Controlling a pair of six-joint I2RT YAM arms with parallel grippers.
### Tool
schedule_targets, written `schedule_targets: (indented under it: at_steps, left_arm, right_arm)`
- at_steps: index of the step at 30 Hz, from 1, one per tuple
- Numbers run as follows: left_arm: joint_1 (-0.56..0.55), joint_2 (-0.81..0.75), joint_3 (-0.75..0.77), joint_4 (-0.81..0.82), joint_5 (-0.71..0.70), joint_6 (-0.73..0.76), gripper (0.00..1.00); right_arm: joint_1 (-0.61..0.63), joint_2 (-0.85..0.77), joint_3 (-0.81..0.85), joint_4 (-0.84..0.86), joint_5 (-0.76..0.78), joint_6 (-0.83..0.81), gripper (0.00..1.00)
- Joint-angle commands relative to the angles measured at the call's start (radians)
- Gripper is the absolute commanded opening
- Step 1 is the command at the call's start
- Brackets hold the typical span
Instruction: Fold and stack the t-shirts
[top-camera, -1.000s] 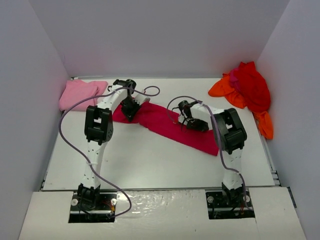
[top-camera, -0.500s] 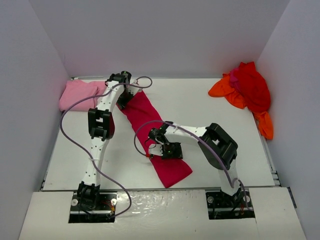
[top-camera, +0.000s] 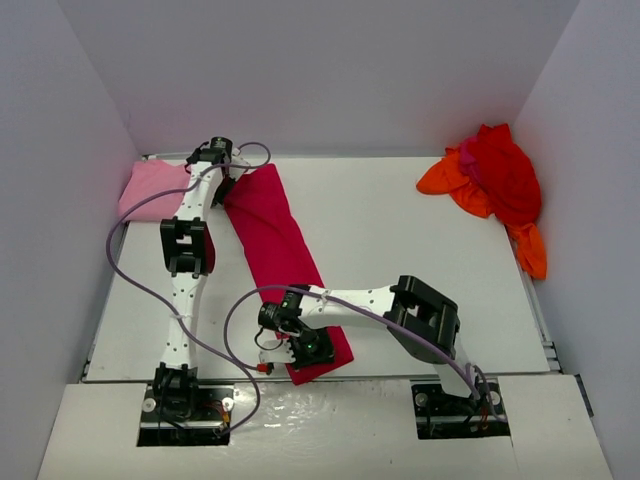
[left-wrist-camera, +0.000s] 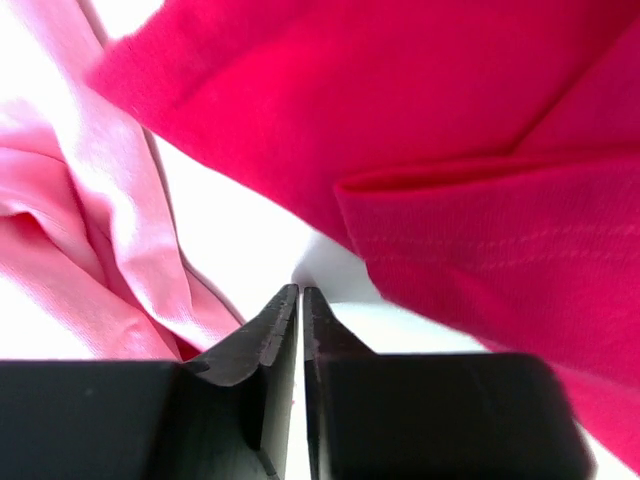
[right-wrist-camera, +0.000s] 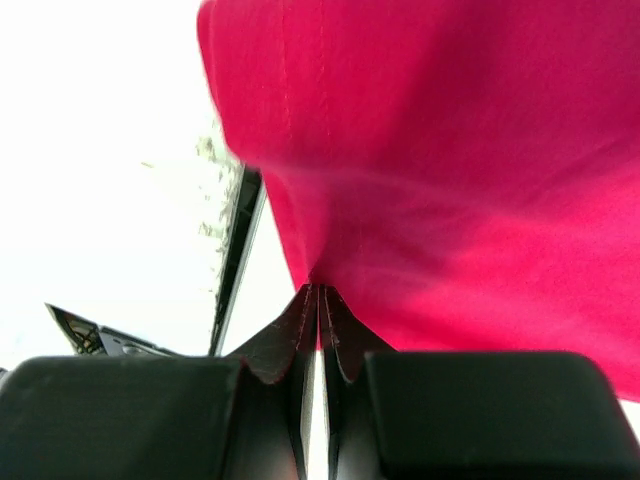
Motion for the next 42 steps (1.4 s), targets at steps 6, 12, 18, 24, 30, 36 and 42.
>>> schedule_targets:
  at_steps: [6, 12, 18, 24, 30, 36, 42]
  left_arm:
    - [-0.025, -0.192, -0.091, 0.119, 0.048, -0.058, 0.19]
    - [-0.041, -0.296, -0.097, 0.100, 0.138, -0.089, 0.37]
    - [-0.100, -0.258, -0.027, 0.029, 0.136, -0.061, 0.22]
    - [-0.147, -0.174, -0.038, 0.002, 0.125, -0.041, 0.00]
    - [-0.183, -0.085, -0.036, 0.002, 0.134, -0.048, 0.00]
    - [-0.242, 0.035, 0.042, -0.047, 0.138, -0.024, 0.00]
    - [-0.319, 0.076, 0.032, -0.041, 0.148, 0.014, 0.00]
  right_arm:
    - [-0.045, -0.070, 0.016, -0.025, 0.136, 0.072, 0.01]
    - [-0.156, -0.273, 0.071, -0.015, 0.288, 0.102, 0.00]
    - [-0.390, -0.453, 0.153, 0.045, 0.296, 0.092, 0.00]
    - [-0.431, -0.485, 0.134, 0.075, 0.350, 0.097, 0.00]
    - [-0.498, -0.533, 0.141, 0.099, 0.373, 0.103, 0.00]
    - [-0.534, -0.608, 0.123, 0.112, 0.382, 0.103, 0.00]
    - [-0.545, -0.650, 0.076, 0.146, 0.356, 0.097, 0.00]
